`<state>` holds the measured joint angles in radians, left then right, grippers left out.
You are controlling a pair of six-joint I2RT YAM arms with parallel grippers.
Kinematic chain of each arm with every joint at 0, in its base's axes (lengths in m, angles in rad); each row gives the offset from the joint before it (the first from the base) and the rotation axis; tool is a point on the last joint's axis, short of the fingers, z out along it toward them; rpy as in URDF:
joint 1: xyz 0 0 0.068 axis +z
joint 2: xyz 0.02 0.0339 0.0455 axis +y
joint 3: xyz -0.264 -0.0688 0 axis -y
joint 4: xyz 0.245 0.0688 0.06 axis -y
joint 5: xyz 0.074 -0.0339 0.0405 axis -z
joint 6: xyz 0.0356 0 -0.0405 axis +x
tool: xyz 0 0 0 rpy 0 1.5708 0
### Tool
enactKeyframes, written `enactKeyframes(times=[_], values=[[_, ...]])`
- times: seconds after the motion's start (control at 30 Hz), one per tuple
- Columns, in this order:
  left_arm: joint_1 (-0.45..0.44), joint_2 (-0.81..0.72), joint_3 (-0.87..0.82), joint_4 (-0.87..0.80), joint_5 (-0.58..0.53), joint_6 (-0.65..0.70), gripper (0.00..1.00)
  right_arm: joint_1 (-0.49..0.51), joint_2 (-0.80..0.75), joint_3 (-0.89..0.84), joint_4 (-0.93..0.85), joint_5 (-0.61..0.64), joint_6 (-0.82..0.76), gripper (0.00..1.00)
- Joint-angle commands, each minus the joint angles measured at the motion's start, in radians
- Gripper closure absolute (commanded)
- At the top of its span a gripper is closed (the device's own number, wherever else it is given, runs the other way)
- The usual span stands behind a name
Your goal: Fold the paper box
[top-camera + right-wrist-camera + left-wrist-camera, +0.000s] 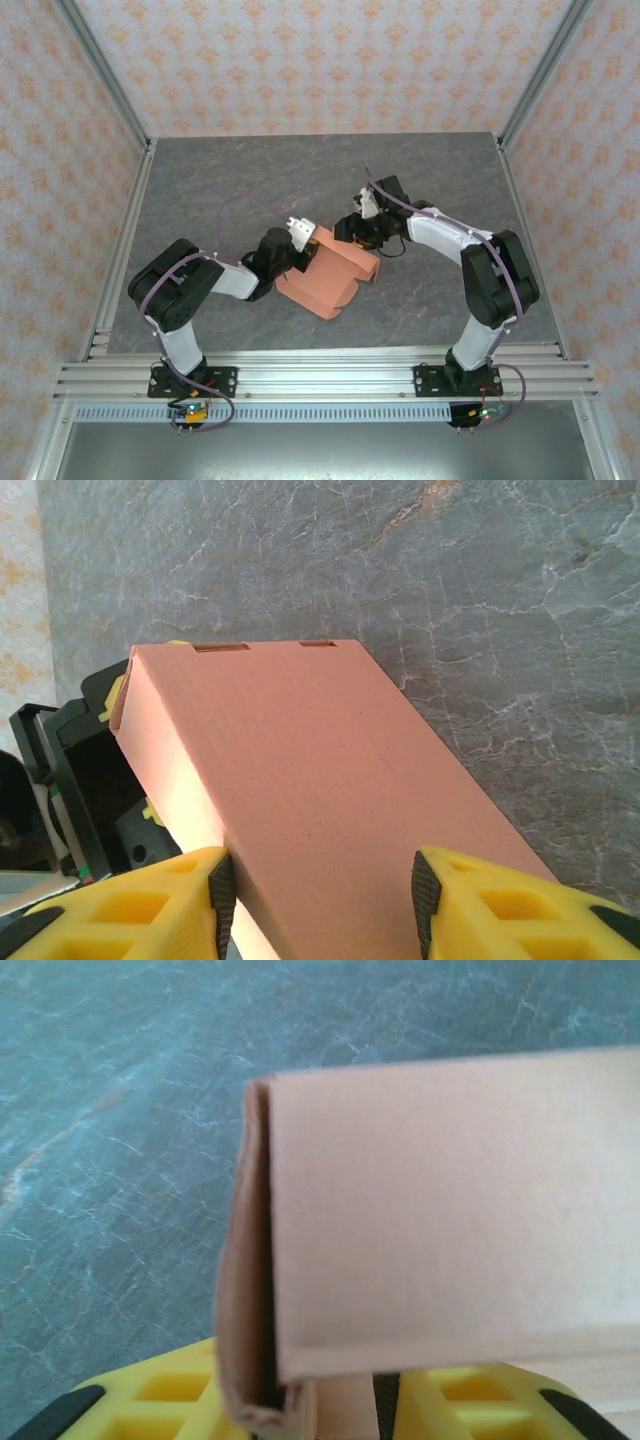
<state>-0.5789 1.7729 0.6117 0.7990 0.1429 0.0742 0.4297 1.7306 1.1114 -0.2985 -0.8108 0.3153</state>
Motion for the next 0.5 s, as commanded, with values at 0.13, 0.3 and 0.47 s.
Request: enactKeyframes(times=[0.13, 0.3, 0.47], values=[[-0.002, -0.013, -0.011, 0.095, -0.01, 0.01, 1.0, 0.004, -0.02, -0.086, 0.057, 0.059, 0.034, 0.46], [0.001, -0.042, -0.042, 0.088, -0.054, -0.024, 1.0, -0.007, -0.175, -0.159, 0.184, 0.114, 0.029, 0.4], [0.042, -0.099, -0.032, 0.008, 0.012, -0.062, 1.0, -0.022, -0.404, -0.238, 0.249, 0.267, -0.051, 0.36]])
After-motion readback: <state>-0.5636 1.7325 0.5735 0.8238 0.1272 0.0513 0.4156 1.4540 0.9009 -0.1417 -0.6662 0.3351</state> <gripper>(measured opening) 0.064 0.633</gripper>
